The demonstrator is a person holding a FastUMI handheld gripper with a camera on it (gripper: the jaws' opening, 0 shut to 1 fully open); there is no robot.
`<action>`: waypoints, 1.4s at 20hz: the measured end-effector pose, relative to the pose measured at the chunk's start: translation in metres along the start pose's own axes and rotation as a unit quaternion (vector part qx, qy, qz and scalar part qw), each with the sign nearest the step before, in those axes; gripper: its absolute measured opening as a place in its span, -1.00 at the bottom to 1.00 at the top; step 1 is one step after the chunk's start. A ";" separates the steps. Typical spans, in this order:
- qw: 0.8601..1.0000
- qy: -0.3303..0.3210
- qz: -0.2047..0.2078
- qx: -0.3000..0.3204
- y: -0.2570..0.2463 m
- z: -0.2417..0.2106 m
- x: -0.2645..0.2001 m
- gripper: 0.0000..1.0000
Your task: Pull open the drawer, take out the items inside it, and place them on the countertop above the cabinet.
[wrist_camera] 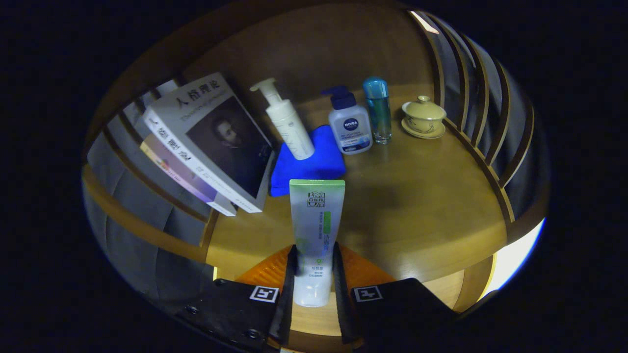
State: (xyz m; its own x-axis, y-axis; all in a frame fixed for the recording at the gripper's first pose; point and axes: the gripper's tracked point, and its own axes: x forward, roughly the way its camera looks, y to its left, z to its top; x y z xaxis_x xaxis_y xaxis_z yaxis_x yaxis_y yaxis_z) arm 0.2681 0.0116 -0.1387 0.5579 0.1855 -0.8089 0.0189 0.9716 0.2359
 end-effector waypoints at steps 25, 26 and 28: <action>0.965 -0.247 0.006 -0.087 0.015 0.003 -0.096 0.95; 0.958 -0.270 0.012 -0.097 0.019 -0.004 -0.111 0.96; 0.944 -0.311 0.017 -0.113 0.023 -0.021 -0.139 0.96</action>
State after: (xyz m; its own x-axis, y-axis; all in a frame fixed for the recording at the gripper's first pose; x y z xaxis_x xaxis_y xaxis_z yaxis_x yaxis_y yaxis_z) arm 0.1737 0.0115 -0.0314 0.9352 0.1630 -0.3142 -0.1456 0.9862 0.0784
